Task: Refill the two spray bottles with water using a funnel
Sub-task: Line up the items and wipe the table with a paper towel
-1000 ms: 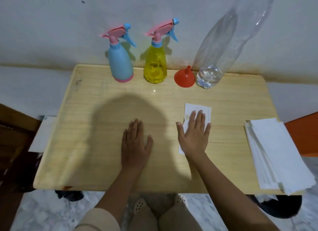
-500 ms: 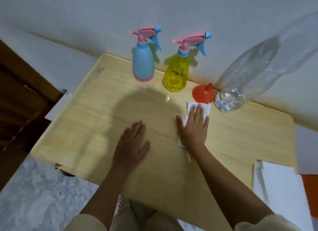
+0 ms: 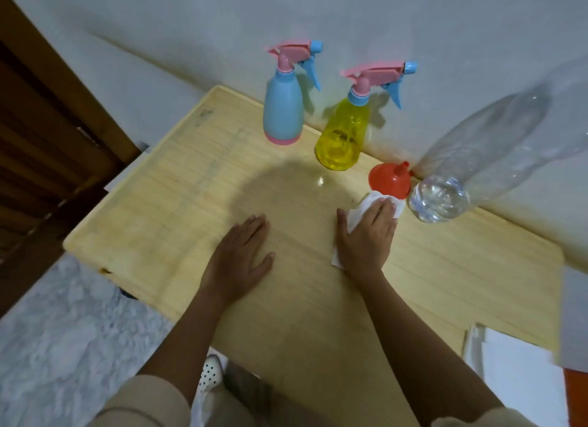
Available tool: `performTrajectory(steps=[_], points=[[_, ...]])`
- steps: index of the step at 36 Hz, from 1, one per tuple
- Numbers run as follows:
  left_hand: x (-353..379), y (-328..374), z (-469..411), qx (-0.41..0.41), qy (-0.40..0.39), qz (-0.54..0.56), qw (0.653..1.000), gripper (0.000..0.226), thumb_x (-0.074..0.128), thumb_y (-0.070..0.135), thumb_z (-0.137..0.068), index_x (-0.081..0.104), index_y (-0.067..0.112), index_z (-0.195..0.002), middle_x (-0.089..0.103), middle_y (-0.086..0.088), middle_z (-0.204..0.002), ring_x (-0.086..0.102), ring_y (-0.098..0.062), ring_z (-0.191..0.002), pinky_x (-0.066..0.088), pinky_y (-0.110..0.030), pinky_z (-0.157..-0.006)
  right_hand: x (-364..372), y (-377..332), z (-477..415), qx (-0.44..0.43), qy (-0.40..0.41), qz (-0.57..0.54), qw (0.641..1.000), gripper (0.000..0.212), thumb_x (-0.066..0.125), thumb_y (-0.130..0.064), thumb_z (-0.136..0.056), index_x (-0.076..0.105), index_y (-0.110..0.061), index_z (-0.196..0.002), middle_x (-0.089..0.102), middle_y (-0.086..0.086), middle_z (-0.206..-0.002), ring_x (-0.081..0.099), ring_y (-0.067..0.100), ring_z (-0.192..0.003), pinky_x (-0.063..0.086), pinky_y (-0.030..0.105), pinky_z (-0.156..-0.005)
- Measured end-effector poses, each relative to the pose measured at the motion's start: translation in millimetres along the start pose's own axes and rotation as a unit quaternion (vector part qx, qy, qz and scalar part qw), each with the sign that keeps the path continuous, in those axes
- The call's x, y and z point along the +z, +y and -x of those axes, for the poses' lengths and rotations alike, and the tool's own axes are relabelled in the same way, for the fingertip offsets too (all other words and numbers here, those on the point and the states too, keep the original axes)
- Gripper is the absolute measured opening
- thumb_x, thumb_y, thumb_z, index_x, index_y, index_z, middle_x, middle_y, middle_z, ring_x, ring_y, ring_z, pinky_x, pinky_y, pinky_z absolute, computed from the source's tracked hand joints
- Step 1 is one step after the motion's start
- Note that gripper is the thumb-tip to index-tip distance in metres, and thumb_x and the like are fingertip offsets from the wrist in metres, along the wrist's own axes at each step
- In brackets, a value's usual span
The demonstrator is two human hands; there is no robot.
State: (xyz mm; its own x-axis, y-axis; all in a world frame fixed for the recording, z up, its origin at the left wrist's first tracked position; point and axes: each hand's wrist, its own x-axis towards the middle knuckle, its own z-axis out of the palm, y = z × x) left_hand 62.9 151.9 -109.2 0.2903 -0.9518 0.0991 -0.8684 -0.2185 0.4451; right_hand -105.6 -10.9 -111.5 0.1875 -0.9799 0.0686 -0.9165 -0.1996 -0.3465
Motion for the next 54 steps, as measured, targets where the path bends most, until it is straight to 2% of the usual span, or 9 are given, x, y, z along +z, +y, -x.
performTrajectory(steps=[9,15,18,22,30,35,42,47,54], points=[[3.0,2.6,1.7,-0.034,-0.020,-0.021,0.999,0.061,0.045,0.046,-0.088,0.049,0.009,-0.137,0.044,-0.006,-0.146,0.037,-0.017,-0.137,0.025,-0.033,-0.111,5.3,-3.7,10.9,-0.086,-0.038,0.033,0.995,0.083,0.016,-0.060,-0.090,0.014,-0.002,-0.149,0.012,0.020,-0.157,0.009,0.030,-0.146,0.006,0.044,-0.117],[1.6,-2.5,12.0,-0.164,-0.007,-0.033,0.986,0.068,0.036,0.047,-0.090,0.037,0.005,-0.143,0.032,-0.011,-0.152,0.024,-0.018,-0.141,0.005,-0.032,-0.114,16.0,-35.7,15.9,-0.126,-0.086,0.031,0.988,0.088,0.005,-0.063,-0.085,0.005,-0.003,-0.150,0.002,0.013,-0.159,-0.001,0.022,-0.148,-0.004,0.037,-0.117],[-4.6,-14.4,24.6,-0.209,0.017,-0.068,0.975,0.075,0.026,0.054,-0.091,0.022,0.006,-0.149,0.015,-0.008,-0.158,0.014,-0.018,-0.145,-0.002,-0.030,-0.115,22.4,-57.7,15.7,-0.164,-0.106,0.034,0.980,0.085,0.007,-0.062,-0.088,0.004,-0.005,-0.150,0.002,0.012,-0.159,-0.002,0.022,-0.148,-0.005,0.035,-0.117],[-21.9,-42.2,42.4,-0.295,0.039,-0.090,0.951,0.081,0.009,0.066,-0.089,-0.001,0.016,-0.151,-0.012,0.003,-0.157,-0.014,-0.007,-0.142,-0.007,-0.032,-0.117,31.6,-91.1,11.1,-0.234,-0.124,0.039,0.963,0.085,0.006,-0.062,-0.087,0.006,-0.003,-0.149,0.007,0.014,-0.159,0.001,0.022,-0.148,-0.005,0.035,-0.117],[-53.8,-95.9,50.6,-0.427,0.062,-0.072,0.899,0.081,0.019,0.063,-0.091,0.000,0.013,-0.152,-0.008,-0.001,-0.160,-0.012,-0.011,-0.146,-0.010,-0.035,-0.119,45.6,-126.6,-3.0,-0.285,-0.160,0.046,0.944,0.081,0.012,-0.060,-0.090,-0.001,-0.005,-0.149,-0.003,0.010,-0.160,-0.005,0.019,-0.147,-0.007,0.032,-0.117],[-49.6,-98.2,47.1,-0.440,0.076,-0.085,0.891,0.082,0.016,0.065,-0.091,-0.002,0.013,-0.152,-0.010,-0.001,-0.160,-0.014,-0.012,-0.146,-0.012,-0.036,-0.118,34.3,-119.1,7.6,-0.214,-0.128,-0.003,0.968,0.084,0.007,-0.062,-0.086,0.002,-0.009,-0.150,-0.001,0.008,-0.160,-0.004,0.018,-0.147,-0.010,0.032,-0.115],[-45.2,-94.5,37.7,-0.459,0.087,-0.075,0.881,0.083,0.013,0.063,-0.089,-0.004,0.011,-0.151,-0.012,-0.003,-0.160,-0.016,-0.015,-0.146,-0.014,-0.035,-0.116,46.5,-133.0,26.9,-0.173,-0.136,0.048,0.974,0.076,0.022,-0.056,-0.095,-0.002,-0.009,-0.150,-0.006,0.015,-0.159,-0.007,0.026,-0.147,-0.011,0.040,-0.115],[-43.1,-89.8,28.6,-0.478,0.102,-0.070,0.869,0.077,0.023,0.055,-0.096,-0.002,0.007,-0.151,-0.008,-0.007,-0.160,-0.013,-0.019,-0.147,-0.010,-0.037,-0.118,58.8,-153.5,10.9,-0.206,-0.126,0.031,0.970,0.080,0.017,-0.059,-0.093,-0.004,-0.006,-0.150,-0.006,0.013,-0.159,-0.009,0.021,-0.147,-0.013,0.031,-0.115],[-41.6,-92.4,28.7,-0.463,0.119,-0.075,0.875,0.084,0.013,0.060,-0.088,0.002,0.007,-0.151,-0.004,-0.007,-0.160,-0.010,-0.018,-0.147,-0.010,-0.035,-0.117,74.3,-192.9,-25.9,-0.244,-0.135,0.007,0.960,0.083,0.017,-0.061,-0.091,0.002,-0.004,-0.150,0.000,0.014,-0.159,-0.002,0.022,-0.147,-0.009,0.031,-0.116]])
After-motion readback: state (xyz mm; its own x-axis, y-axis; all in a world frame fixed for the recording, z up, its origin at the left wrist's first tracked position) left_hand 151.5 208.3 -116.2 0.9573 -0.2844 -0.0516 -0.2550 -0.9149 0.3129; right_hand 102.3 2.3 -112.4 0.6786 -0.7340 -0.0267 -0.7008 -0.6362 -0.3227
